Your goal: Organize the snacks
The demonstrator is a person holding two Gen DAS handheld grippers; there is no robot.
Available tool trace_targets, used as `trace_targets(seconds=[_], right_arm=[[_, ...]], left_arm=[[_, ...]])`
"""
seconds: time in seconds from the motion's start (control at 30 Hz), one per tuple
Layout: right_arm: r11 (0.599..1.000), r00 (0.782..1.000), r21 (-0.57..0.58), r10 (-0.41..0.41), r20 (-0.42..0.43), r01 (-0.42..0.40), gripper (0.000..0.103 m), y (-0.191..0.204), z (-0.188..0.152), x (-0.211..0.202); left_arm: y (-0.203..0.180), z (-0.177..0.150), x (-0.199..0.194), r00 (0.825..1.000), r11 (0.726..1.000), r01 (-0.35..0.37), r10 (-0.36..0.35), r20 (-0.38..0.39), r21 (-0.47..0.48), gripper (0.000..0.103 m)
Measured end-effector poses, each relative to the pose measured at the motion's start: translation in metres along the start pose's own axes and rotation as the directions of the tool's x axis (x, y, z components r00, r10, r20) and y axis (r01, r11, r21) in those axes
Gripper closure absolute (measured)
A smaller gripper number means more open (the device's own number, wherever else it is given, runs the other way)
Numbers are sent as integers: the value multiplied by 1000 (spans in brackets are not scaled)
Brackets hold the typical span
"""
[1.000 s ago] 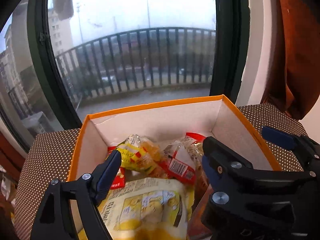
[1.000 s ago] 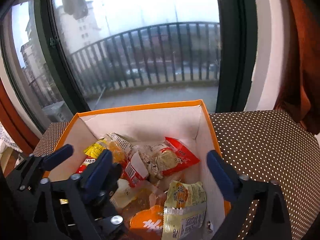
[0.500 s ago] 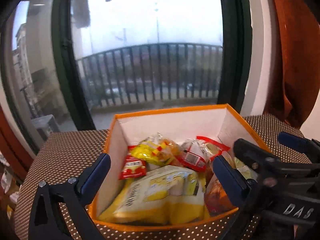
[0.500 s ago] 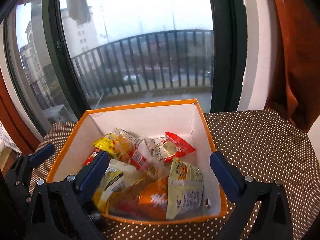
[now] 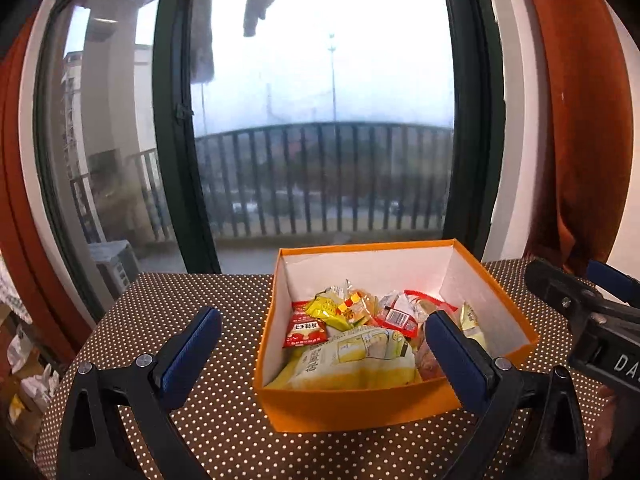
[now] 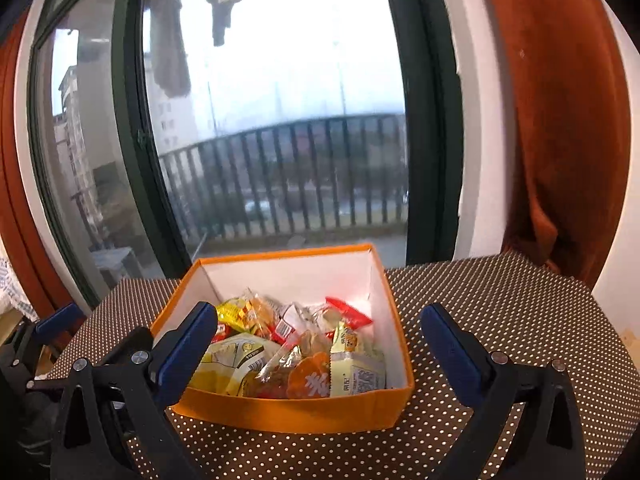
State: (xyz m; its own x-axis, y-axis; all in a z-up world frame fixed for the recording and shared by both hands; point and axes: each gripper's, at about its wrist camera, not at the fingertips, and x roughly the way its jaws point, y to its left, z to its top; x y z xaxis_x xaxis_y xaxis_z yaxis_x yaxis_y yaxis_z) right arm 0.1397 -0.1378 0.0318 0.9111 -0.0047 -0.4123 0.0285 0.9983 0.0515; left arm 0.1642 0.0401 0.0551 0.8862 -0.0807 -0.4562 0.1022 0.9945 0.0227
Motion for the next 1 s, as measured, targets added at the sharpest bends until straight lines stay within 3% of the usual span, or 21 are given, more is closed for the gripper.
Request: trace_targets(seconds=[0.33, 0.53, 0.7, 1.0], right_arm=[[994, 1000, 104, 28, 9, -28, 0, -19, -30, -39], [1000, 999, 9, -8, 39, 8, 0, -14, -47, -59], [1000, 997, -6, -6, 75, 6, 0, -13, -56, -72], [999, 998, -13, -37, 56, 38, 0, -14, -62, -77]], left_arm=[[-3, -34, -38, 998, 998, -50, 48, 50, 39, 0], [-5, -48, -53, 998, 998, -52, 51, 39, 27, 0], [-9, -56, -61, 999, 999, -32, 31, 29, 14, 0], [-11, -57, -70, 999, 1000, -25, 26, 40, -8, 0]])
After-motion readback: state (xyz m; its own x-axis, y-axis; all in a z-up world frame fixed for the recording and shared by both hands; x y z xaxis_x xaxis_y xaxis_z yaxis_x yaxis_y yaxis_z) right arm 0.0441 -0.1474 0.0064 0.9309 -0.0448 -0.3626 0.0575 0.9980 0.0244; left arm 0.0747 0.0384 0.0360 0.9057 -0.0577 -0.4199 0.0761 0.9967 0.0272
